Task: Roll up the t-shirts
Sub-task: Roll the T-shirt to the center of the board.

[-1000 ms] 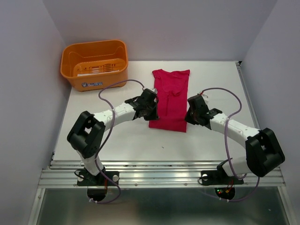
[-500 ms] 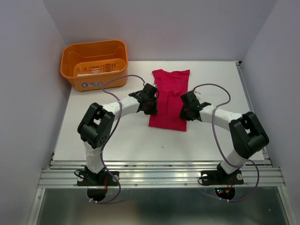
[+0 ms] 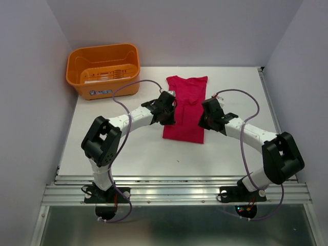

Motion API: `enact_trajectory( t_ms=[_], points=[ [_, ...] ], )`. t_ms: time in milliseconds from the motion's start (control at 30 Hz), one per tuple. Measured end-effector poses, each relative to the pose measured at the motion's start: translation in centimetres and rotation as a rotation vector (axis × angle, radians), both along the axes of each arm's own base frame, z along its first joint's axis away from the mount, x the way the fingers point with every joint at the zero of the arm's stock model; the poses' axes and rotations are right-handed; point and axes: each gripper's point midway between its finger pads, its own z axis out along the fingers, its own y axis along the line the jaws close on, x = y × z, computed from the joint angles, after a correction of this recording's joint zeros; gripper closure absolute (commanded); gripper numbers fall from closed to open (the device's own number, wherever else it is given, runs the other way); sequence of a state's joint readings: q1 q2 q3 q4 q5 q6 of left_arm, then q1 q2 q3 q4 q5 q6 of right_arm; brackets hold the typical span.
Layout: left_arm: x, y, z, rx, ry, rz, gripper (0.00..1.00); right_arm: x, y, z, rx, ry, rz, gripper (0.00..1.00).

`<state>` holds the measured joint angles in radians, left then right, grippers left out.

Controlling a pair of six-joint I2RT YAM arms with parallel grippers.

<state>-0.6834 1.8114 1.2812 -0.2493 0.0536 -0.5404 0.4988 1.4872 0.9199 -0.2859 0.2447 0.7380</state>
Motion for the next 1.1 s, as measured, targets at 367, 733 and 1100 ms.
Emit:
enact_trajectory(
  t_ms=[367,733,1100],
  points=[
    [0.1,0.9,-5.3,0.132,0.042,0.018,1.0,-1.1,-0.5,-6.0,-0.074,0.136,0.003,0.99],
    [0.5,2.1,-1.9,0.151,-0.023,0.046,1.0,-1.0,-0.6,-2.1,-0.046,0.05,0.025,0.99],
    [-0.8,-0.4,1.6,0.009,-0.03,-0.029,1.0,-1.4,0.4,-2.7,0.002,0.074,0.052,0.99]
  ],
)
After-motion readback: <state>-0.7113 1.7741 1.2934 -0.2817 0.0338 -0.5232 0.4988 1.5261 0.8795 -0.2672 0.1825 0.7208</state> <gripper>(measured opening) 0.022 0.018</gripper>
